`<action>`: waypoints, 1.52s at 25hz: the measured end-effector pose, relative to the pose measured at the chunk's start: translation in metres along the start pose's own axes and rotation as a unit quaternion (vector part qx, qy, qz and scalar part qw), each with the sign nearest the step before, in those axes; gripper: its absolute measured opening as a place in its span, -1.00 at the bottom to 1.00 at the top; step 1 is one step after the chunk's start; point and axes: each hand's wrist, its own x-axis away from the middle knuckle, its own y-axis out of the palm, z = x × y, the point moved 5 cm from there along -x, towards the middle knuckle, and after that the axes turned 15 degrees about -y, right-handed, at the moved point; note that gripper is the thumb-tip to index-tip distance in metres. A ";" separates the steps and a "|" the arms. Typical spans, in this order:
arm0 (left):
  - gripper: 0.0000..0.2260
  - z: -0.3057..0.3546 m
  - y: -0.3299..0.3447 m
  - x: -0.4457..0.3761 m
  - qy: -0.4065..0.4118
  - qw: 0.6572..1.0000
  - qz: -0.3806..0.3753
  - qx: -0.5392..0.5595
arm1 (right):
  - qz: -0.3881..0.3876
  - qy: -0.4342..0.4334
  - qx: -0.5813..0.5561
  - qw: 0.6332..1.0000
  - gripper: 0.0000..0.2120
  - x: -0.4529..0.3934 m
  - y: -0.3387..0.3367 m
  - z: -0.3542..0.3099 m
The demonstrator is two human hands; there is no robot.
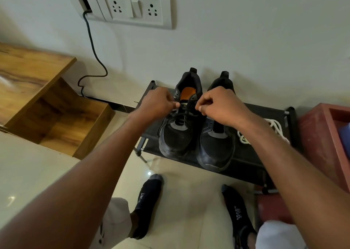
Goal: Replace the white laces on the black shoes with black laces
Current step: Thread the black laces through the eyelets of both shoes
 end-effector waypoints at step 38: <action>-0.93 0.012 -0.024 0.005 0.033 0.966 -0.170 0.193 | 0.243 0.054 -0.221 0.943 -0.88 -0.021 0.010 0.002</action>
